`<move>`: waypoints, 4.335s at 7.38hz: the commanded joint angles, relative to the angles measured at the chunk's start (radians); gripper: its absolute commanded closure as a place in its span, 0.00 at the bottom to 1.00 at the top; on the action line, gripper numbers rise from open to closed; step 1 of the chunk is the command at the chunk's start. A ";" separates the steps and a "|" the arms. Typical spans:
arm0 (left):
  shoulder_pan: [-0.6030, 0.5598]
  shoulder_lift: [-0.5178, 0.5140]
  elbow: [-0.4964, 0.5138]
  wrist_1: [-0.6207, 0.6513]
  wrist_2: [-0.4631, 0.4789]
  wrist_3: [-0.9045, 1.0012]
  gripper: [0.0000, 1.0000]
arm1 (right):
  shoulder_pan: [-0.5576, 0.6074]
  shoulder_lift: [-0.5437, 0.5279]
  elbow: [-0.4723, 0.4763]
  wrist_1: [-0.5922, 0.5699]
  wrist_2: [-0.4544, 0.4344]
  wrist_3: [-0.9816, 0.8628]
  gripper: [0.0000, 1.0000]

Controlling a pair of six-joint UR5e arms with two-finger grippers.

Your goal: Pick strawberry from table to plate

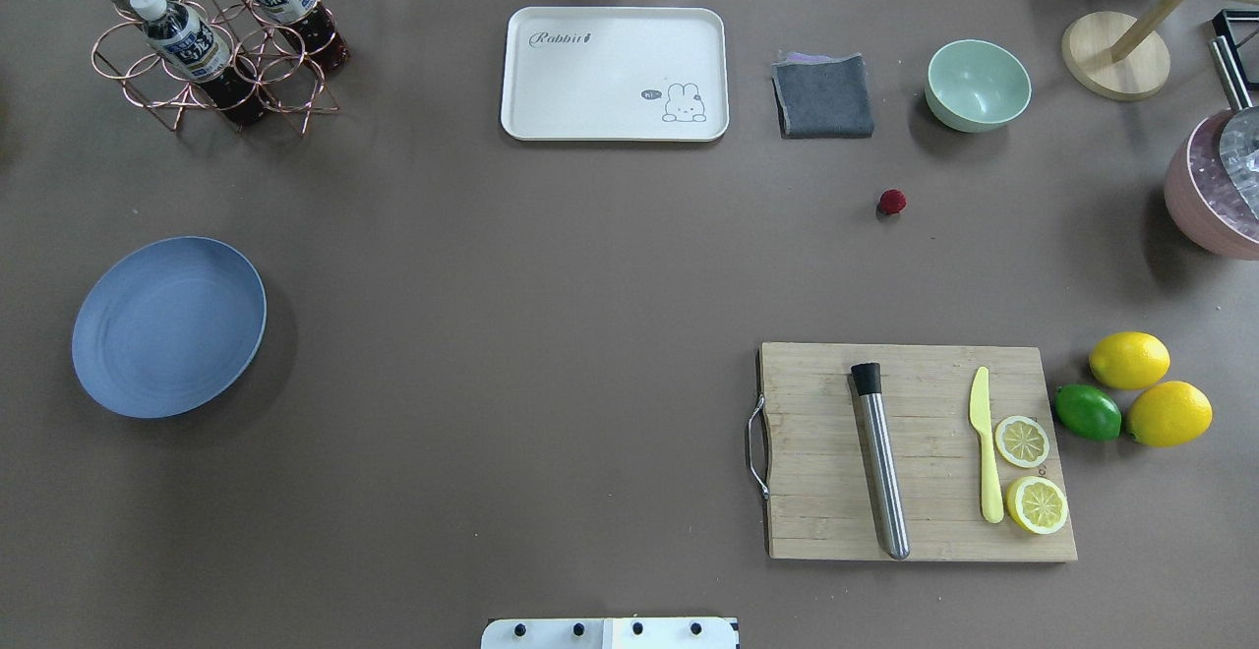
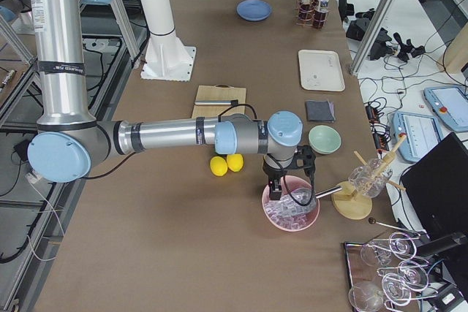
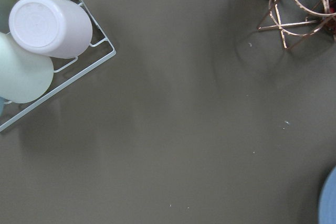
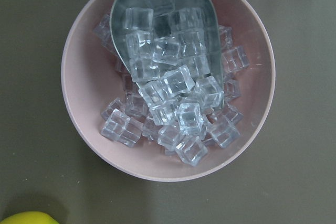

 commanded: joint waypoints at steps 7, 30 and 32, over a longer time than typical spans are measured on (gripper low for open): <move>0.342 0.006 0.153 -0.540 0.042 -0.635 0.02 | -0.202 0.013 0.179 0.116 -0.151 0.384 0.00; 0.879 -0.441 0.004 -0.417 0.370 -1.315 1.00 | -0.279 -0.022 0.170 0.185 -0.163 0.449 0.00; 0.958 -0.535 0.076 -0.392 0.504 -1.317 1.00 | -0.279 -0.019 0.164 0.185 -0.163 0.449 0.00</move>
